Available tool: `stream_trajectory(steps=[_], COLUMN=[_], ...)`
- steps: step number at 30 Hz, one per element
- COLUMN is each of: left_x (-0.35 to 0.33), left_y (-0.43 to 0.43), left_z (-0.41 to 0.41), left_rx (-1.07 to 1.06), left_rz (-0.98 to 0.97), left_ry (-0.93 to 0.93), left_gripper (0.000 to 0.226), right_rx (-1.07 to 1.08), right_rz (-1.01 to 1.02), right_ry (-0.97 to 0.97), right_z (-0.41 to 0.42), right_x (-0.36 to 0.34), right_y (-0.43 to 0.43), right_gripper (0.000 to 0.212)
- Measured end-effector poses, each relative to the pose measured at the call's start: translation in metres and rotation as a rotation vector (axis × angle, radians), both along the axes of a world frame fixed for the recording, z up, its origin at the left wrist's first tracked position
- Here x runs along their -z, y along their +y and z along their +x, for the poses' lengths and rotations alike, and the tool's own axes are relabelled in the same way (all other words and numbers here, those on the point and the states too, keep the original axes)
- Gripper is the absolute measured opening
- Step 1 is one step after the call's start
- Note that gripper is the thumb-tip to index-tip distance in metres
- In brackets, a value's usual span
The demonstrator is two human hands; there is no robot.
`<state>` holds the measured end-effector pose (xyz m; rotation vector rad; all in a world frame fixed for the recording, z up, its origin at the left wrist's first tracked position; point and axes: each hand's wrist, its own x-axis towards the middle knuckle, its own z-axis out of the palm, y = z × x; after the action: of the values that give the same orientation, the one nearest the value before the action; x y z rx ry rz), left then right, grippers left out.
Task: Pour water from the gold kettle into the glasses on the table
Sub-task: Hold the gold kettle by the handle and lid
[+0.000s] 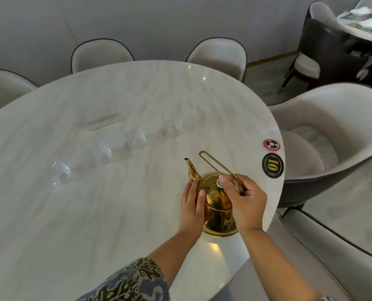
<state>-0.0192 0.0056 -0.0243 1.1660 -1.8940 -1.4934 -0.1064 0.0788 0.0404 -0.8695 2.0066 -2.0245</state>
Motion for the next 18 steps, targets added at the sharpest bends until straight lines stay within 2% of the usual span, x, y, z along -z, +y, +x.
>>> stream_trajectory(steps=[6, 15, 18], left_x=[-0.001, -0.036, -0.047], left_y=[-0.009, -0.043, -0.06], left_z=[0.02, 0.087, 0.116], left_rx=[-0.013, -0.154, -0.2], left_rz=[0.047, -0.004, -0.01], left_ry=[0.051, 0.042, 0.027], left_gripper=[0.05, 0.047, 0.057], right_rx=[-0.009, -0.131, -0.204], right_rz=[-0.001, -0.064, -0.071], right_ry=[0.053, 0.042, 0.035], right_z=[0.018, 0.074, 0.1], right_x=[-0.005, -0.03, -0.042], right_y=[-0.011, -0.062, -0.087], right_gripper=[0.022, 0.012, 0.013])
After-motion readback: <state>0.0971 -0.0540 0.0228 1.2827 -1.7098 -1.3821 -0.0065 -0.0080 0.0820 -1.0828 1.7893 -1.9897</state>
